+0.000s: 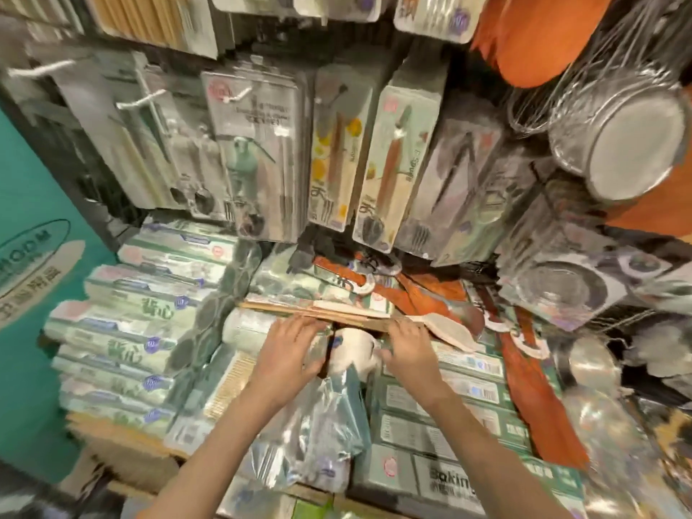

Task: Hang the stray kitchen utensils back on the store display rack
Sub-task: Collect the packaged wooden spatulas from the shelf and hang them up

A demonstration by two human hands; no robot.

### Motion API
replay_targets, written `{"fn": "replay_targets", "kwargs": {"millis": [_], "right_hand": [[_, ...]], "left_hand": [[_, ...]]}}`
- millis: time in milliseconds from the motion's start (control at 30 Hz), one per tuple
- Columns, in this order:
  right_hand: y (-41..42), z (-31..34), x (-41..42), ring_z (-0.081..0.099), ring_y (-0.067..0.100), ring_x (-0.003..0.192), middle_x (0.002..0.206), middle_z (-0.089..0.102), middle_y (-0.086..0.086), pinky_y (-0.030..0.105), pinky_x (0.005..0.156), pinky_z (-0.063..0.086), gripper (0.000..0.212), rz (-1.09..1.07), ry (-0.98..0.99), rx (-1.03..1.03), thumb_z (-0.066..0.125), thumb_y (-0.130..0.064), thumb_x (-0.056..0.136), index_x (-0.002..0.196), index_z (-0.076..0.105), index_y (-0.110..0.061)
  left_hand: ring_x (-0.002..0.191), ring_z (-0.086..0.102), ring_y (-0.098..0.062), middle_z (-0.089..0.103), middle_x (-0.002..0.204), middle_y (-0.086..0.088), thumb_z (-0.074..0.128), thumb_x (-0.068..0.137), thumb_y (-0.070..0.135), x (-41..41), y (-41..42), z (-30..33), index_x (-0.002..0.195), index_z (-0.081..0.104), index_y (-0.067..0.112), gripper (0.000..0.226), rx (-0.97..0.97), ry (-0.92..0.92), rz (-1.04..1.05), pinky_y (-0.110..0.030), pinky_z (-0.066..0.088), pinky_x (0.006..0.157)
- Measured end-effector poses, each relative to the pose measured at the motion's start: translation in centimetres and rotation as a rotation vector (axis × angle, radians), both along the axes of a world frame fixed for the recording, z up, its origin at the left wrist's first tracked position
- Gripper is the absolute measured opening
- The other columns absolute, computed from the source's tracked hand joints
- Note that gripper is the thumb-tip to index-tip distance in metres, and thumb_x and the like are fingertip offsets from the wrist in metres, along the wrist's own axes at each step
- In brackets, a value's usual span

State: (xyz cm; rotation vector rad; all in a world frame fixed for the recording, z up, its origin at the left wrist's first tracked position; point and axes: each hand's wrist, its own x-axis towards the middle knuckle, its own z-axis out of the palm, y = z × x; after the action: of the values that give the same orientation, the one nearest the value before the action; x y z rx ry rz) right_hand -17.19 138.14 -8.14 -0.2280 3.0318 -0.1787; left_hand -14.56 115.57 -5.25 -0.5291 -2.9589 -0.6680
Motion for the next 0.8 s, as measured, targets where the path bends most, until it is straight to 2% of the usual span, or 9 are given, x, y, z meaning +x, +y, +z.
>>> {"fn": "replay_targets", "kwargs": {"millis": [67, 200, 300, 433, 533, 633, 800], "right_hand": [[-1.0, -1.4, -1.7, 0.026, 0.017, 0.140, 0.147, 0.036, 0.003, 0.037, 0.113, 0.015, 0.060, 0.002, -0.019, 0.020, 0.051, -0.043, 0.090, 0.142, 0.034, -0.018], [-2.4, -3.3, -3.9, 0.024, 0.013, 0.139, 0.147, 0.034, 0.000, 0.040, 0.118, 0.007, 0.065, 0.041, -0.014, 0.077, 0.052, -0.044, 0.090, 0.144, 0.028, -0.017], [-3.7, -4.1, -4.8, 0.027, 0.013, 0.138, 0.147, 0.034, 0.000, 0.043, 0.119, 0.007, 0.066, 0.042, -0.016, 0.084, 0.055, -0.037, 0.091, 0.145, 0.025, -0.016], [-5.3, -5.0, -6.6, 0.035, 0.019, 0.130, 0.138, 0.042, 0.003, 0.039, 0.114, 0.020, 0.054, -0.013, 0.005, 0.052, 0.051, -0.010, 0.090, 0.141, 0.031, -0.013], [-6.2, -5.4, -7.3, 0.041, 0.024, 0.119, 0.127, 0.048, 0.007, 0.035, 0.105, 0.030, 0.048, -0.042, 0.016, 0.085, 0.047, 0.004, 0.085, 0.130, 0.040, -0.010], [-6.4, -5.7, -7.5, 0.042, 0.026, 0.117, 0.125, 0.048, 0.010, 0.036, 0.101, 0.032, 0.049, -0.055, -0.002, 0.152, 0.049, 0.004, 0.083, 0.130, 0.040, -0.008], [-6.2, -4.8, -8.1, 0.051, 0.027, 0.112, 0.122, 0.053, 0.011, 0.035, 0.096, 0.036, 0.050, -0.011, -0.108, 0.212, 0.051, -0.009, 0.087, 0.134, 0.034, -0.010]], "left_hand": [[0.125, 0.048, -0.033, 0.057, 0.127, -0.013, 0.071, 0.077, 0.022, -0.2, -0.6, -1.7, 0.122, 0.059, 0.012, 0.048, 0.003, -0.026, 0.025, -0.046, 0.033, 0.107], [0.139, 0.026, -0.020, 0.040, 0.143, 0.001, 0.057, 0.088, 0.038, -0.5, -1.6, -4.5, 0.135, 0.043, 0.025, 0.051, -0.017, -0.104, 0.075, -0.040, 0.014, 0.118], [0.141, 0.015, -0.012, 0.031, 0.146, 0.010, 0.050, 0.091, 0.043, -0.5, -1.9, -5.7, 0.138, 0.034, 0.033, 0.051, 0.011, -0.152, 0.092, -0.033, 0.001, 0.118], [0.141, 0.015, -0.012, 0.032, 0.146, 0.009, 0.050, 0.091, 0.042, -1.0, -2.2, -6.4, 0.137, 0.035, 0.032, 0.050, 0.018, -0.154, 0.089, -0.032, 0.001, 0.117], [0.141, 0.014, -0.012, 0.032, 0.146, 0.009, 0.051, 0.091, 0.041, -1.2, -2.6, -6.7, 0.137, 0.035, 0.031, 0.050, 0.016, -0.176, 0.104, -0.035, 0.006, 0.119], [0.141, 0.014, -0.012, 0.031, 0.146, 0.010, 0.052, 0.090, 0.040, -1.3, -2.7, -6.8, 0.138, 0.035, 0.031, 0.051, 0.025, -0.197, 0.122, -0.036, 0.008, 0.119], [0.138, 0.020, -0.012, 0.036, 0.142, 0.011, 0.054, 0.089, 0.038, -1.2, -3.0, -6.7, 0.137, 0.037, 0.031, 0.051, 0.068, -0.205, 0.136, -0.033, 0.013, 0.118]]}}
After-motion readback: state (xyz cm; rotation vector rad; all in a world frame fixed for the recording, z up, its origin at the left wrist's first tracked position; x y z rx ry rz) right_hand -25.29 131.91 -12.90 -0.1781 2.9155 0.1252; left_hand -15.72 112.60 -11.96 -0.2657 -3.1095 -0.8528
